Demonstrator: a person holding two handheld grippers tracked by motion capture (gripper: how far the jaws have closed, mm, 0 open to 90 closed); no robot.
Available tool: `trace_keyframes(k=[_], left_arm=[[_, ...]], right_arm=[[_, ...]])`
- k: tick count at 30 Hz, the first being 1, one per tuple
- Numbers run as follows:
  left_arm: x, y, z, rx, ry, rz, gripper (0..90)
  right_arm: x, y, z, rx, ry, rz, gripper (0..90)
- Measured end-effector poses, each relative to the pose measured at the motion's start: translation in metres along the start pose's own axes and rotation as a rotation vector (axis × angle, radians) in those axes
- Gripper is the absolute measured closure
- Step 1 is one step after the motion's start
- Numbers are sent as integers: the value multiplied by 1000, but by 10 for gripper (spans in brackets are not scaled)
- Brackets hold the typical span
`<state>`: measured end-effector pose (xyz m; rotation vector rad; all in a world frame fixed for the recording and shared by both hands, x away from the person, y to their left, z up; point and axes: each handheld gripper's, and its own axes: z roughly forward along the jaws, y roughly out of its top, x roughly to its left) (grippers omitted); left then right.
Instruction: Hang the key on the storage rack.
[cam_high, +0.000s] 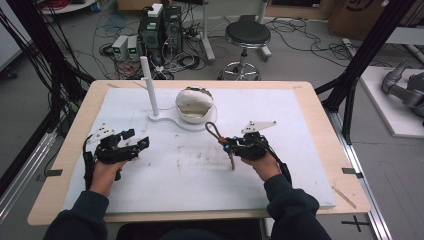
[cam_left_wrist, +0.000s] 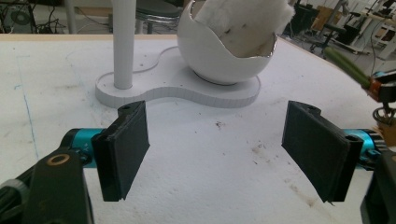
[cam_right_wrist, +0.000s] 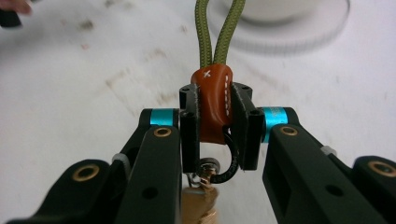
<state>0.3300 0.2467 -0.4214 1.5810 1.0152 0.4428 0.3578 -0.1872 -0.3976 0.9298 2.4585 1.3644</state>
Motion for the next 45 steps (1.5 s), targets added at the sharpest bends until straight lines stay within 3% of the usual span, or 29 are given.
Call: trace_keyframes(k=[5,14,21,28,36,45], left_arm=[[1,0,-2,6,-4,8,235],[1,-1,-5,16,-13,48,235],[7,0,-14,-2,3,50,235],[8,0,-15,-7,3,56,235],[9,1,-17,-15,7,53,235],[8,0,-15,-11,0,58,235]], right_arm=[[6,19,5,-55,9,-32,758],[23,75,29,-133,32,-131,757],[39,117,51,-167,34,-203,757],[53,153,79,-155,23,-245,757],[62,174,106,-129,-8,-262,757],[60,182,136,-48,-112,-248,757]])
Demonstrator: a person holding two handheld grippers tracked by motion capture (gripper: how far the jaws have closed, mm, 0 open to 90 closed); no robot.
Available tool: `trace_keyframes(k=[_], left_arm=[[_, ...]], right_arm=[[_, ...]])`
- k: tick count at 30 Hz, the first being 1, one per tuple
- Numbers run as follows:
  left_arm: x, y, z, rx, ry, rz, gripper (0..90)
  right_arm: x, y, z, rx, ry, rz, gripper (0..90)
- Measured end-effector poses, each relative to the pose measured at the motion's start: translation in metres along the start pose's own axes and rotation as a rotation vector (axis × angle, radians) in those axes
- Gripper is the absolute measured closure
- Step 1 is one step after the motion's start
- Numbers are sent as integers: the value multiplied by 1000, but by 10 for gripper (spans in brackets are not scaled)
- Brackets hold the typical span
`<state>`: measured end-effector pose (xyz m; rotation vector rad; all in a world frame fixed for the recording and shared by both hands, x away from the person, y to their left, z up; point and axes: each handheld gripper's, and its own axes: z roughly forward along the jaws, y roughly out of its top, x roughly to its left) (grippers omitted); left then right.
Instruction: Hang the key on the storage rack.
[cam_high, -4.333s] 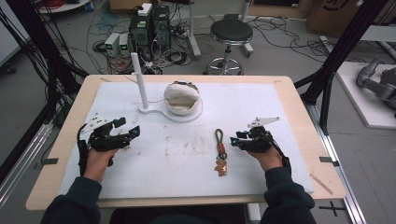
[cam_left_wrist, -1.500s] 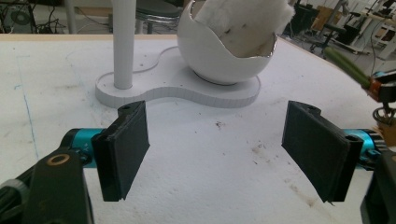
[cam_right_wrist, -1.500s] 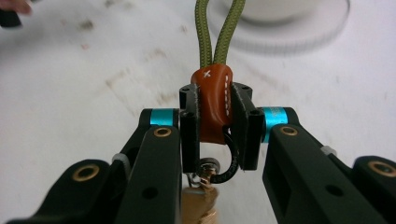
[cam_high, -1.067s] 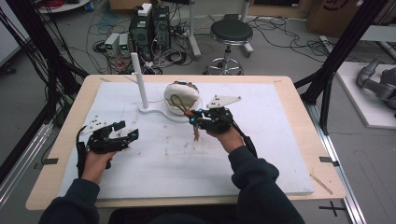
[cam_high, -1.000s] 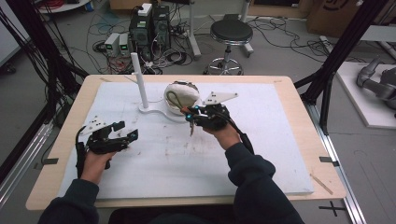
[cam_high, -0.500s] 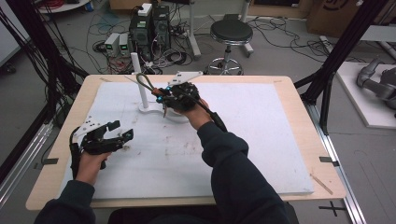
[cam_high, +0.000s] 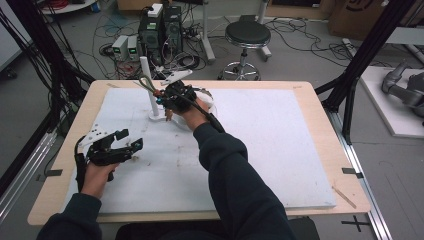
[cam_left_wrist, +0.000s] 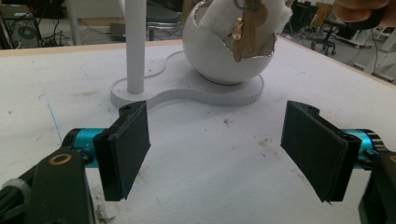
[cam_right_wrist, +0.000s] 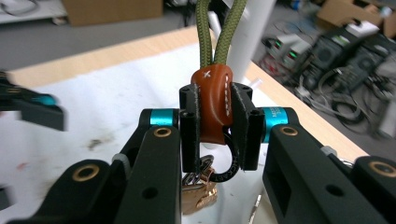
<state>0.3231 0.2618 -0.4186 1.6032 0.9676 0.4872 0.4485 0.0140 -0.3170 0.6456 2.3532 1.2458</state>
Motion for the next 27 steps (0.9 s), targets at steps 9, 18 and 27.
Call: trace_keyframes(k=[9,18,27], left_arm=[[0,0,0,-10,-7,-12,235],[0,-1,-2,-18,1,-12,235],[-1,0,-2,-28,2,-20,226]], right_arm=[[-9,-6,9,24,5,56,676],[-36,-9,-28,-37,-14,139,489],[-78,-24,-81,-111,-40,199,394]])
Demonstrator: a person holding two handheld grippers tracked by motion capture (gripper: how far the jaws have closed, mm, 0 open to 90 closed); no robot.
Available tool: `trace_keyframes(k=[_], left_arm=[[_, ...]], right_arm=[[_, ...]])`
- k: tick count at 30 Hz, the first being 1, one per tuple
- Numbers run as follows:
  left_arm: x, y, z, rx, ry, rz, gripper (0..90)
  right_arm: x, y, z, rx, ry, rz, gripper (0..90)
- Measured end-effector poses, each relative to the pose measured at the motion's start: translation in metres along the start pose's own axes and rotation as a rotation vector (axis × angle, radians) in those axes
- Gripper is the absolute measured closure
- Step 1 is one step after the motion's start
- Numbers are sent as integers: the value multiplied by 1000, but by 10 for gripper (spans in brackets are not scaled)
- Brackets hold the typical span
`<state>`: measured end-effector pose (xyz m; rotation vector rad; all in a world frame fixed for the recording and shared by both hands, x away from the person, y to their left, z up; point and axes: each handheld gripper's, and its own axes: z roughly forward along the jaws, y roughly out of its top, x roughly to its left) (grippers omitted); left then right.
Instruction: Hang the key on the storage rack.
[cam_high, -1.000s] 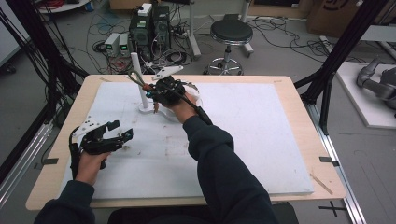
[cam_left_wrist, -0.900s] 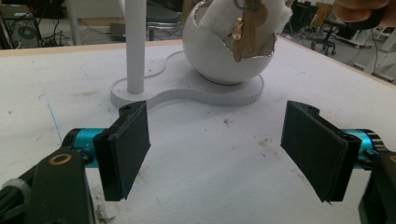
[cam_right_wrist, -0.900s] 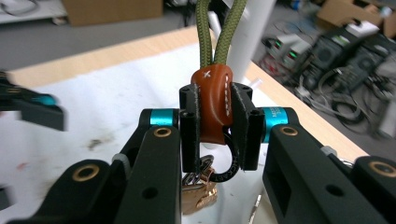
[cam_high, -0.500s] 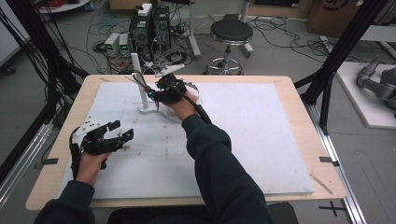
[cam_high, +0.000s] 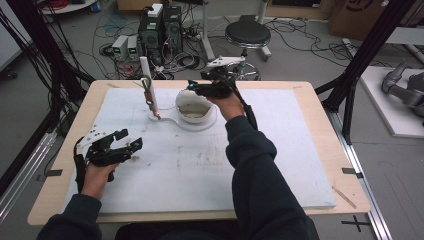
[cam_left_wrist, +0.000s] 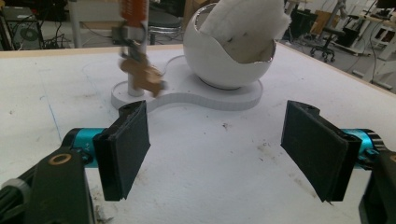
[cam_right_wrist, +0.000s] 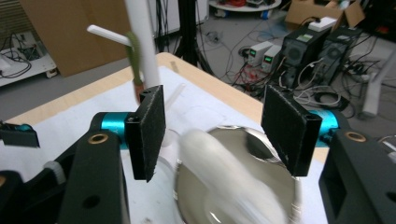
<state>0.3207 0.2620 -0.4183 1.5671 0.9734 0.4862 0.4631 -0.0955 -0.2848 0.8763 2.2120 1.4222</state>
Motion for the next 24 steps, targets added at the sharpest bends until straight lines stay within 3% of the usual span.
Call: trace_keyframes(k=[2,5,10,12,14,21,24], left_arm=[[-1,0,1,3,-2,3,214],[-3,0,4,9,-11,8,176],[-7,0,8,20,-27,16,176],[-9,0,9,18,-36,18,176],[-10,0,10,18,-42,19,176],[-13,1,15,13,-50,12,176],[-14,0,17,14,-43,39,178]], right_arm=[[-8,-4,-11,8,-1,25,354],[-12,-17,-26,5,-23,-13,284],[-19,-50,-50,57,-50,-22,210],[-21,-61,-56,114,-69,-16,207],[-24,-75,-64,130,-60,-18,206],[-29,-126,-90,119,-75,25,208],[-31,-142,-101,110,-75,38,219]])
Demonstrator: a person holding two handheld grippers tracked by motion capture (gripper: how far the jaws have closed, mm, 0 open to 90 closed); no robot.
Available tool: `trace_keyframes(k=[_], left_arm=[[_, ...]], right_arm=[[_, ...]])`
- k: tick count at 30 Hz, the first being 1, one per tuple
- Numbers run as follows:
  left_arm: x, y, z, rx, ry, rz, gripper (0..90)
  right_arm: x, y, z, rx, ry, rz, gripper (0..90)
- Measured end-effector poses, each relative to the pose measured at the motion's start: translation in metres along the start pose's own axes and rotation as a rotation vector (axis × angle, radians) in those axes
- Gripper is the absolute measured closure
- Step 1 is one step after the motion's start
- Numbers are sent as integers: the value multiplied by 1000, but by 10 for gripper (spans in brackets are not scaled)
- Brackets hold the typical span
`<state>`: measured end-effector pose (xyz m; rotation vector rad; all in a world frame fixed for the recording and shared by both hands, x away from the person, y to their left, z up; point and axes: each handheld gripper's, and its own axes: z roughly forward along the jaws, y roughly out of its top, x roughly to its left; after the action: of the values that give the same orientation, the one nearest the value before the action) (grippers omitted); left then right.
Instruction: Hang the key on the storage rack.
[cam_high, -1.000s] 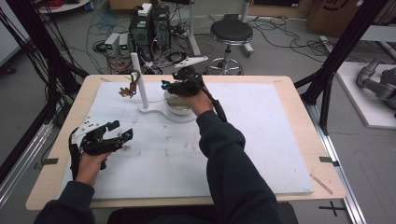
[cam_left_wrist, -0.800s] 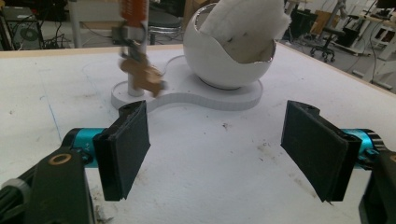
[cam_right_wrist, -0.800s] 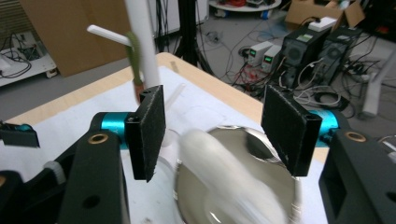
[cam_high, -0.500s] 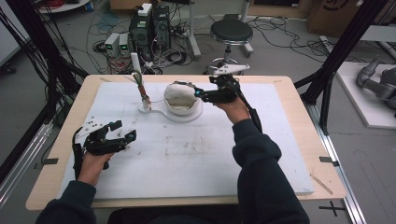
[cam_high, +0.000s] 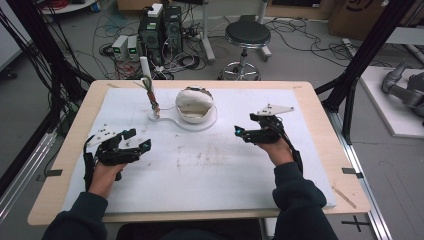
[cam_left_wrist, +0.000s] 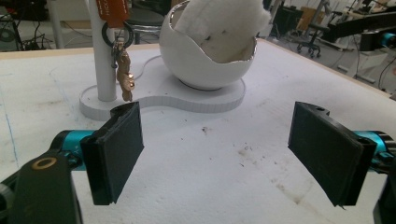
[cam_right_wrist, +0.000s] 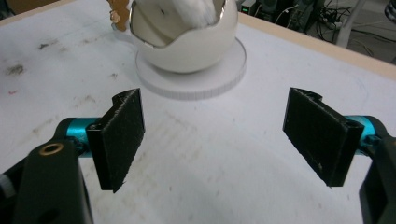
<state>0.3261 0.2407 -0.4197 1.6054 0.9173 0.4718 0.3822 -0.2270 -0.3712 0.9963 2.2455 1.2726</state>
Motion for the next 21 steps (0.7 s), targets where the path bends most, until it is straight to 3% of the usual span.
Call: trace_keyframes(k=[2,8,21], left_arm=[[0,0,1,-3,4,12,177],[-2,2,5,-20,-3,-7,176],[-2,4,7,-33,7,-15,176]], right_arm=[[0,-11,-7,-8,-12,-1,234],[-2,-40,-24,-26,-59,-22,213],[-19,-59,-44,-48,-103,40,204]])
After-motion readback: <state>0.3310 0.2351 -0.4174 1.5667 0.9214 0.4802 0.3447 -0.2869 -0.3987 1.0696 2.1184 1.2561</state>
